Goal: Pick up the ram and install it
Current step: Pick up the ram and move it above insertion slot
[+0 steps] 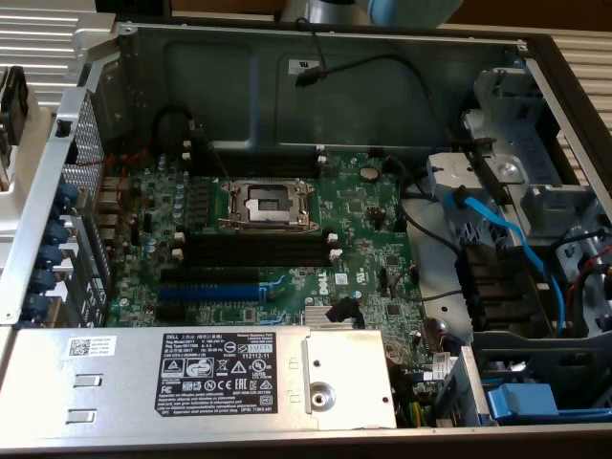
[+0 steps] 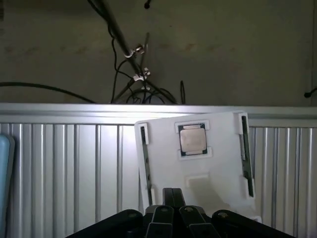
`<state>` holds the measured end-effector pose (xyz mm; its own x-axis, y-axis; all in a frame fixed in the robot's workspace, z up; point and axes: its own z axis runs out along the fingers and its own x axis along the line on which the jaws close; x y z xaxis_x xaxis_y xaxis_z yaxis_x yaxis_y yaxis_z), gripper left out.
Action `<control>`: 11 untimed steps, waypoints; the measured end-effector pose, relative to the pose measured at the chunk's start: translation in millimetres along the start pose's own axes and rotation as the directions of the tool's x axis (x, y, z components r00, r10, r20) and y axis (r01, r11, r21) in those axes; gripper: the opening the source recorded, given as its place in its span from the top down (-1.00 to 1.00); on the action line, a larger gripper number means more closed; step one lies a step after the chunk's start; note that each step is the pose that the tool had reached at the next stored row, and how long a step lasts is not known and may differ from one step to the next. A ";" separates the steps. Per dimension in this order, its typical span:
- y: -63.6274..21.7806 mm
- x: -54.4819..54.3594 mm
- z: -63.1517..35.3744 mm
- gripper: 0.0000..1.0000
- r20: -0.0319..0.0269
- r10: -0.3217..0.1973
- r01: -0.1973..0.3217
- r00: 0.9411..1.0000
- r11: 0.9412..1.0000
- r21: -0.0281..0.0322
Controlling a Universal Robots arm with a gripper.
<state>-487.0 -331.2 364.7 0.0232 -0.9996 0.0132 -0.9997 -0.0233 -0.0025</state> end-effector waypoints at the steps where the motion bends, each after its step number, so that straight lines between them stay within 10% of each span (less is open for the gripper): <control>1: 0.0 0.0 0.0 0.80 0.000 -0.018 0.018 1.000 1.000 0.000; 11: 0.0 0.0 -0.1 0.80 0.000 -0.193 0.193 0.981 0.981 0.002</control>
<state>-487.0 -331.2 364.8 0.2158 -0.9763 0.0136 -0.9764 -0.2159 -0.0019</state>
